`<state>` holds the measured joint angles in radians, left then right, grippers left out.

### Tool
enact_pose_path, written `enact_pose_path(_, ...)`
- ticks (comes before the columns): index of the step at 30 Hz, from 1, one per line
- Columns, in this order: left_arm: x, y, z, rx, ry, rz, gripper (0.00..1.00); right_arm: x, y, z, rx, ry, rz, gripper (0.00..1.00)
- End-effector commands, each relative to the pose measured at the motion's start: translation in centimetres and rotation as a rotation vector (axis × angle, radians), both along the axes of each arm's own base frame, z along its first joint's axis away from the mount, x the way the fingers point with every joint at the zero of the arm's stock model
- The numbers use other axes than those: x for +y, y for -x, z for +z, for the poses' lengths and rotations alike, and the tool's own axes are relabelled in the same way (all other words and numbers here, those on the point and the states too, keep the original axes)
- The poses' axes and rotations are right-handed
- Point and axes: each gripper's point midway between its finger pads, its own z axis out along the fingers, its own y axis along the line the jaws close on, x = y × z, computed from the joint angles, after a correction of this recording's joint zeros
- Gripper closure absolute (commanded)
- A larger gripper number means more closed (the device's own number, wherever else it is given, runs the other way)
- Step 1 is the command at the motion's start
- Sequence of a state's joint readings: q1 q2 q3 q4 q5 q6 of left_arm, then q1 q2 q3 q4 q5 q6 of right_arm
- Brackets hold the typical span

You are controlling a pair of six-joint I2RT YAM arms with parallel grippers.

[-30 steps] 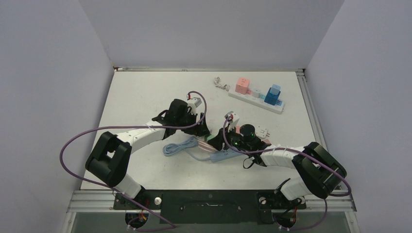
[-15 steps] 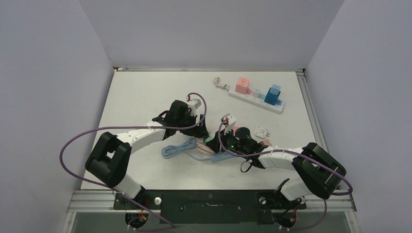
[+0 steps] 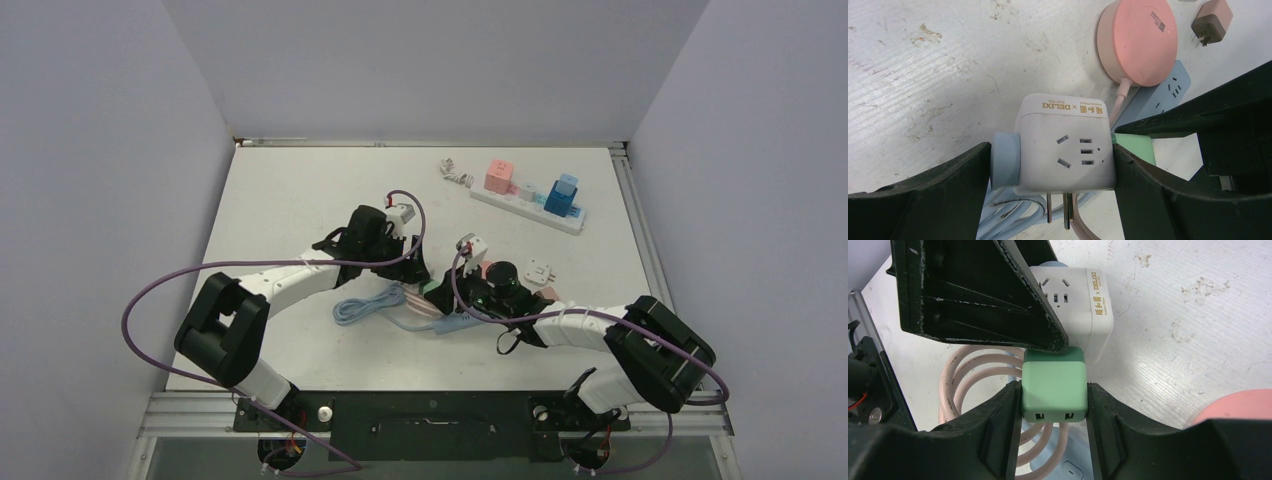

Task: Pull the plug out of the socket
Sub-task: Remove the plug from the socket.

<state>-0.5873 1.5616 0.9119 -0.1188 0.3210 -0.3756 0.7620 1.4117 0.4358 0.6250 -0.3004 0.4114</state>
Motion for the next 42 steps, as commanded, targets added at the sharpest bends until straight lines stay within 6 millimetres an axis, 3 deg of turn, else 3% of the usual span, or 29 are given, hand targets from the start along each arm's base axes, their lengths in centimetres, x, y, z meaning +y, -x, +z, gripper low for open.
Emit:
enact_pose_path(1, -3.5, 1.1, 5.6, -0.084, 0.198, -0.155, 1.00, 1.0, -1.1, 6.1, -0.144, -0.181, 0.056, 0.95)
enact_pose_path(13, -4.7, 2.0, 7.4, -0.130, 0.276, -0.229, 1.00, 0.0, -1.7, 6.3, -0.122, -0.218, 0.062, 0.95)
enact_pose_path(21, -2.6, 0.3, 5.3, -0.094, 0.152, -0.092, 1.00, 0.8, -1.4, 5.6, -0.193, -0.074, 0.010, 0.95)
enact_pose_path(29, -2.2, -0.1, 4.5, -0.066, 0.134, -0.061, 1.00, 1.3, -1.3, 5.5, -0.201, -0.039, -0.009, 0.95)
enact_pose_path(42, -4.0, 1.5, 7.2, -0.126, 0.262, -0.216, 1.00, 0.5, -1.0, 7.0, -0.141, -0.206, 0.091, 0.95)
